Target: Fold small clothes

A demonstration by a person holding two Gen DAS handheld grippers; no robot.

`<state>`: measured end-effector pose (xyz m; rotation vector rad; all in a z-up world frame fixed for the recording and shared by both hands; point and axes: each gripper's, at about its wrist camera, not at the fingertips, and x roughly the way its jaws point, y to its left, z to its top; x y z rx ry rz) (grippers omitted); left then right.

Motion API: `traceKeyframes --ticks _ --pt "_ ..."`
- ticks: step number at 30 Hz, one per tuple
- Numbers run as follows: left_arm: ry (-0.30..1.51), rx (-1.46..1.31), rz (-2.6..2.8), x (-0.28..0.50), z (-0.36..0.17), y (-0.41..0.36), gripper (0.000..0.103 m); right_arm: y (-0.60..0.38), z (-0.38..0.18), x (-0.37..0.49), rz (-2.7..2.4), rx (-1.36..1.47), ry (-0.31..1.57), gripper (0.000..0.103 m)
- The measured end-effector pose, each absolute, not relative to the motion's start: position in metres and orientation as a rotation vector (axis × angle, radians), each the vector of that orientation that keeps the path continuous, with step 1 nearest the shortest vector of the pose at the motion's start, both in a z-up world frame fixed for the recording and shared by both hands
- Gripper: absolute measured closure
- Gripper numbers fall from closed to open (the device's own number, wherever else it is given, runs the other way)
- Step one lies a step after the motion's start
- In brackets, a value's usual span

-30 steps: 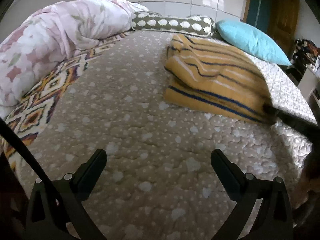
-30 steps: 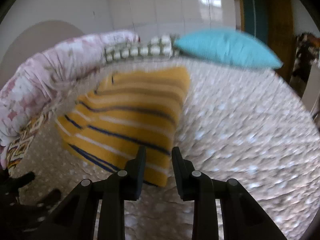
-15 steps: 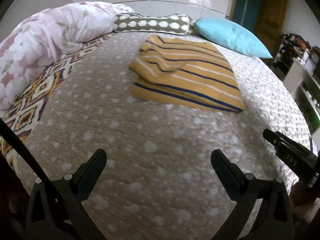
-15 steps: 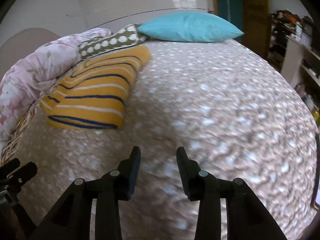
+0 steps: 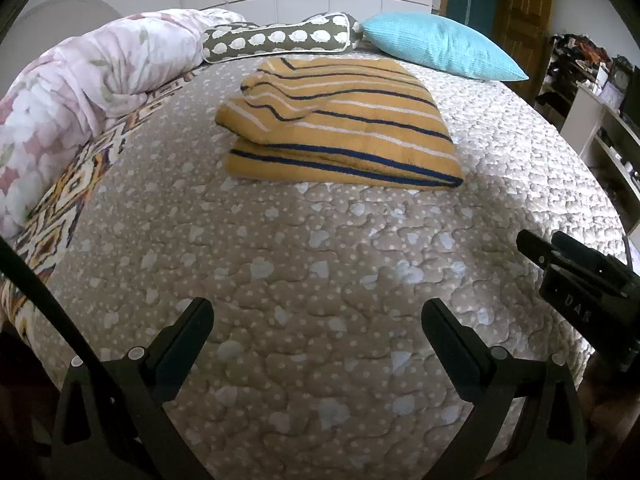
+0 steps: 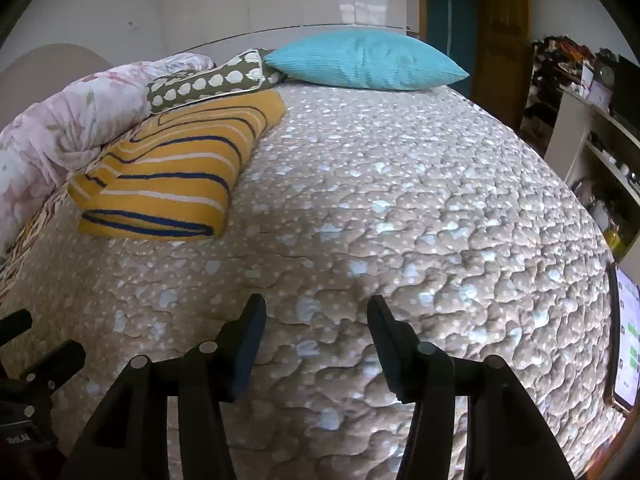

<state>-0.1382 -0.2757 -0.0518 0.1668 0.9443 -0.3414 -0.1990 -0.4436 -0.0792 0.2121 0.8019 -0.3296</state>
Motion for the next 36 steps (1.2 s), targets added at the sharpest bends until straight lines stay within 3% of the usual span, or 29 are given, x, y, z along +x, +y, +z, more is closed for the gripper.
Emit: traceKeyframes --ticks 36 --pt "1.001 0.153 -0.332 -0.132 -0.067 -0.271 0.000 -0.429 -0.084 -0.193 -0.313 0.142 0.817 0.041"
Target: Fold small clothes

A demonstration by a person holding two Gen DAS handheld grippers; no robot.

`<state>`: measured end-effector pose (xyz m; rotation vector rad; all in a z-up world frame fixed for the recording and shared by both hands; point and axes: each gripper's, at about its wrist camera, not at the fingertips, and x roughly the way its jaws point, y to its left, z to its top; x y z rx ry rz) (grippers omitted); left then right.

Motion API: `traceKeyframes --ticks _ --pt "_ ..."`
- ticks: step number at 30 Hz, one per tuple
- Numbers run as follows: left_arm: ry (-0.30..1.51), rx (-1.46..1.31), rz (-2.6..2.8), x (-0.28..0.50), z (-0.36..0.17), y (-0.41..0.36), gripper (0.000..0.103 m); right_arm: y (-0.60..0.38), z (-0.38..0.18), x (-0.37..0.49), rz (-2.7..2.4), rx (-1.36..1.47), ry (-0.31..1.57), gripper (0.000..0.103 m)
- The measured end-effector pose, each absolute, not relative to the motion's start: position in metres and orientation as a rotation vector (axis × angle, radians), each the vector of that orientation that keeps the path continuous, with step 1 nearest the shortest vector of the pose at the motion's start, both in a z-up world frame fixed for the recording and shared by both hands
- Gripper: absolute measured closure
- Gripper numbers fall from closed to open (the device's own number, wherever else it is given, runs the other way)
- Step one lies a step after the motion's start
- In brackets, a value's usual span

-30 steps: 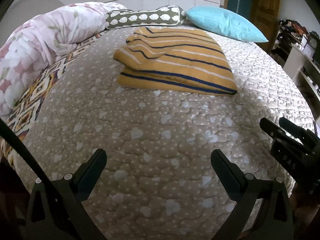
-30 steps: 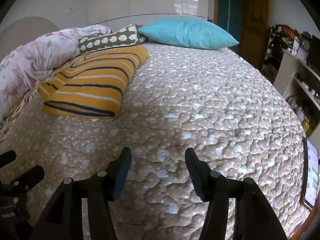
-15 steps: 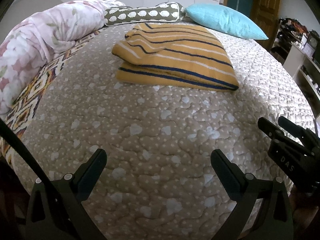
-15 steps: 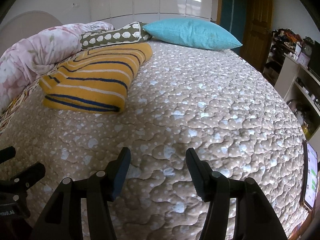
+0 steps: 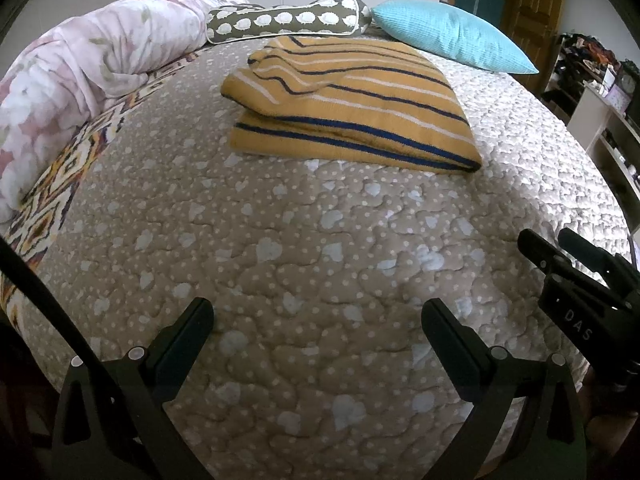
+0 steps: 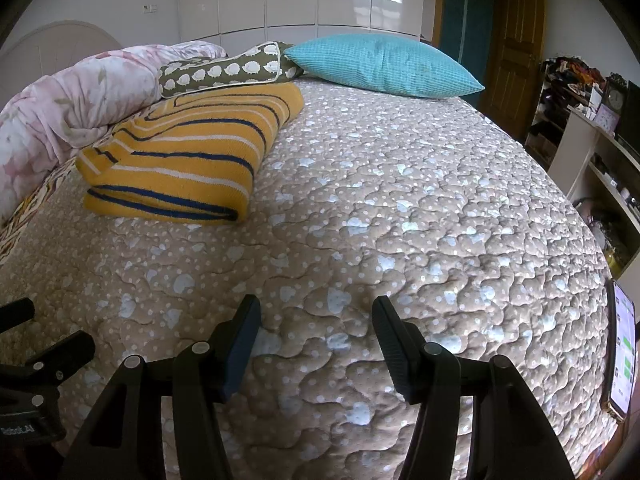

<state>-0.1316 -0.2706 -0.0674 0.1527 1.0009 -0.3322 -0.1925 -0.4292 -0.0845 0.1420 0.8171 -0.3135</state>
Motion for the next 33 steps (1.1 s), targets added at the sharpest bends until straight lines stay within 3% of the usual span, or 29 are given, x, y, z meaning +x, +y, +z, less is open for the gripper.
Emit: traceKeyframes --ticks 33 --pt "1.017 0.162 -0.332 -0.129 -0.080 -0.272 0.000 -0.430 -0.087 -0.192 -0.312 0.139 0.820 0.039"
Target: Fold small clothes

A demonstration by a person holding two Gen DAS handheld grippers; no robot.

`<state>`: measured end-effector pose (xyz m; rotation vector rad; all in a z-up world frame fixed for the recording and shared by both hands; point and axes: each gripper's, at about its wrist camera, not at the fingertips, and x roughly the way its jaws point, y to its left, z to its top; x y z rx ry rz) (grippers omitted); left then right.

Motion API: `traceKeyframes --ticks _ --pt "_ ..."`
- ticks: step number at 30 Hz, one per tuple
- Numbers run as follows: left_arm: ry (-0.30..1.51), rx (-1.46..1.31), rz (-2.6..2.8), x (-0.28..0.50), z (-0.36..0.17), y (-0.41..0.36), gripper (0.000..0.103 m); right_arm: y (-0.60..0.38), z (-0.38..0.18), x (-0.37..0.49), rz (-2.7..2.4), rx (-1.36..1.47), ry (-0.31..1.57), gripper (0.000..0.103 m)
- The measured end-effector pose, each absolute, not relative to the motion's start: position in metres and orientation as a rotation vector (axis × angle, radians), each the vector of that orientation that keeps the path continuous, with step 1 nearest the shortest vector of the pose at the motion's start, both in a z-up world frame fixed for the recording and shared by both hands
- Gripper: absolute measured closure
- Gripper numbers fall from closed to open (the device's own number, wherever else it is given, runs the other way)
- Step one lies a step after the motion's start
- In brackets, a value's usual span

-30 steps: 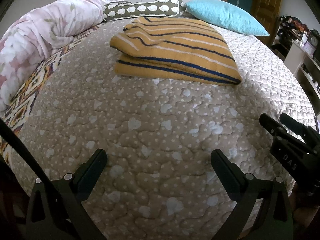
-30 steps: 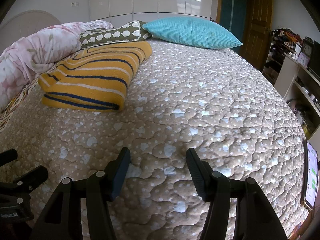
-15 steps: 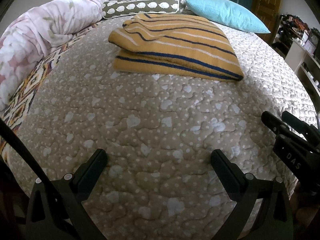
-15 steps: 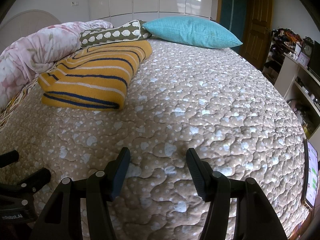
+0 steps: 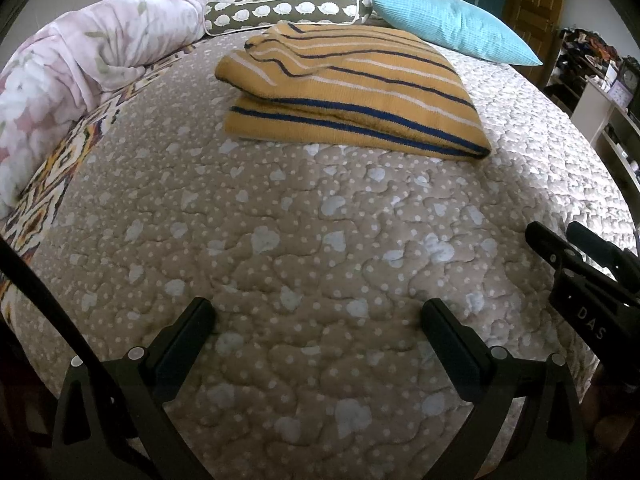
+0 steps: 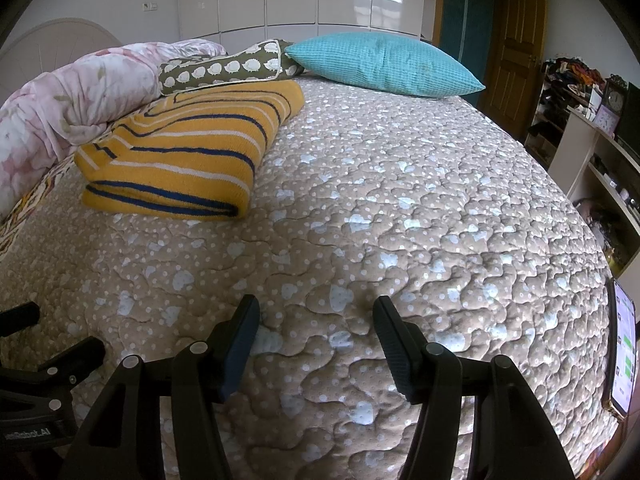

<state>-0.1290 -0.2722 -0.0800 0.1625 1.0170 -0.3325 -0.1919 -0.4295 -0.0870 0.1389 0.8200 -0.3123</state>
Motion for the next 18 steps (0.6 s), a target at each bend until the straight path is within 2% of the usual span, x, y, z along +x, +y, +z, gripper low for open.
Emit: traceKeyframes --ticks 5,14,16,18 --pt "1.010 0.162 -0.331 -0.129 -0.083 -0.273 0.000 -0.431 -0.086 -0.191 -0.309 0.141 0.817 0.038" --pt "0.968 0.087 -0.350 -0.129 -0.060 -0.254 0.000 -0.415 -0.032 -0.133 -0.187 0.034 0.680 0.038" --pt "0.937 0.068 -0.331 -0.126 -0.049 -0.239 0.000 -0.408 -0.042 -0.111 -0.163 0.003 0.716 0.038" --pt "0.918 0.054 -0.301 -0.121 -0.041 -0.223 0.000 -0.406 -0.071 -0.086 -0.127 -0.006 0.868 0.038"
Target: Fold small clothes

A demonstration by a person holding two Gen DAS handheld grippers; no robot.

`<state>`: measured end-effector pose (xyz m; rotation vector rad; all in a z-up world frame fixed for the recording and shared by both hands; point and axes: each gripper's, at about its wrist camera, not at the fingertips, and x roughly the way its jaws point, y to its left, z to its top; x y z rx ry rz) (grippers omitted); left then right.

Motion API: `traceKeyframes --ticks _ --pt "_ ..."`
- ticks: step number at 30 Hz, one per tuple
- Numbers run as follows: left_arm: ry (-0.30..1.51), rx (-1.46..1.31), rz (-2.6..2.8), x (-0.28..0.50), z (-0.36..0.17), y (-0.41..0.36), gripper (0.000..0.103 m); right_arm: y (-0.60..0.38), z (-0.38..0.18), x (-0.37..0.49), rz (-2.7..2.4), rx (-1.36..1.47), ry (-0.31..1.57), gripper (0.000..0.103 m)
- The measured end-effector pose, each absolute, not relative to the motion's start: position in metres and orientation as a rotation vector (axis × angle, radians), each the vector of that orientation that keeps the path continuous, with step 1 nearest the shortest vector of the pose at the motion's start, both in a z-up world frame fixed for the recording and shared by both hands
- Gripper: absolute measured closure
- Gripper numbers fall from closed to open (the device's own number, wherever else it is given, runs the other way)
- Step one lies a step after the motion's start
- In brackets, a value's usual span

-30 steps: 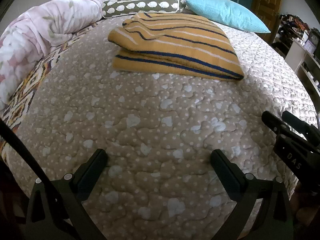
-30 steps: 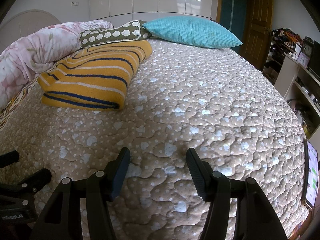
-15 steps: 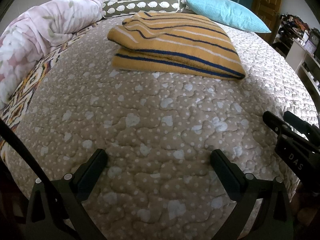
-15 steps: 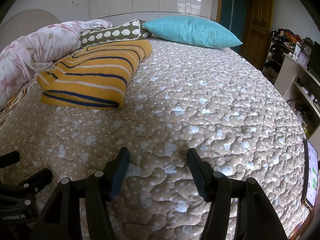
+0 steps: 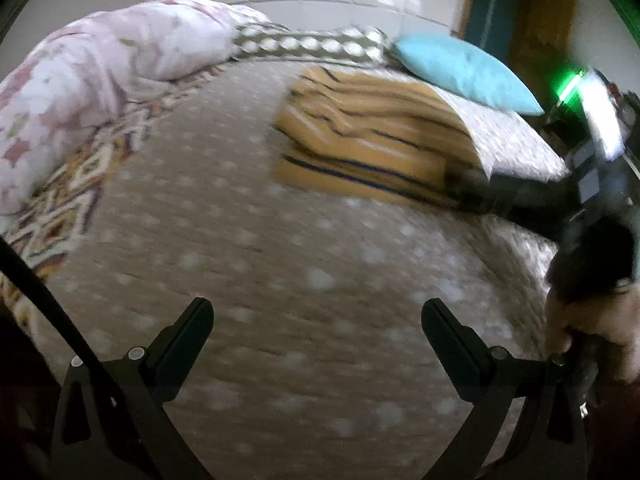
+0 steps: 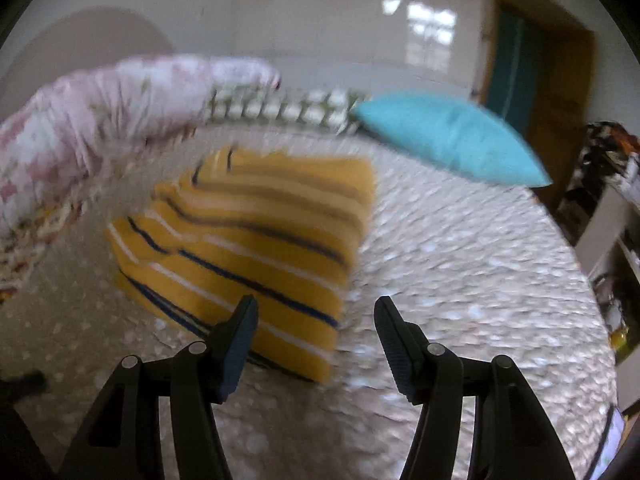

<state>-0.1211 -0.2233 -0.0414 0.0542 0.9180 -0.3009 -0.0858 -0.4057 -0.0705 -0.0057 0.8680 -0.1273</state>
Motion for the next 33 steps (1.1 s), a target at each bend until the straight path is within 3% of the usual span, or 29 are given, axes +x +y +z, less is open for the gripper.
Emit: traceKeyframes --ticks 2,8,9,12,13,16,24,28,33 --pt "0.904 0.038 -0.272 -0.116 -0.036 -0.207 0.000 -0.404 -0.078 -0.081 -0.146 -0.009 0.912 0.041" --pt "0.878 -0.014 -0.199 -0.103 -0.027 -0.169 0.000 -0.374 -0.025 -0.069 -0.071 -0.013 0.749 0.041" --pt "0.878 -0.029 -0.191 -0.102 -0.025 -0.163 0.000 -0.367 -0.022 -0.060 -0.040 -0.014 0.748 0.044" --pt "0.879 -0.045 -0.180 -0.101 -0.025 -0.155 0.000 -0.340 -0.025 -0.025 0.077 0.016 0.776 0.072" --pt "0.880 -0.043 -0.175 -0.100 -0.025 -0.153 0.000 -0.330 -0.033 -0.010 0.096 0.025 0.810 0.074" --pt "0.888 -0.038 -0.159 -0.097 -0.029 -0.146 0.000 -0.314 -0.061 0.016 0.126 0.060 0.934 0.074" --pt "0.914 -0.047 -0.139 -0.094 -0.038 -0.145 0.000 -0.334 -0.030 -0.058 0.194 0.089 0.821 0.070" --pt "0.909 -0.005 -0.157 -0.099 -0.039 -0.163 0.000 -0.373 -0.024 -0.101 0.046 0.079 0.808 0.054" --pt "0.916 0.061 -0.212 -0.107 -0.039 -0.195 0.000 -0.406 -0.040 -0.143 -0.120 -0.002 0.841 0.046"
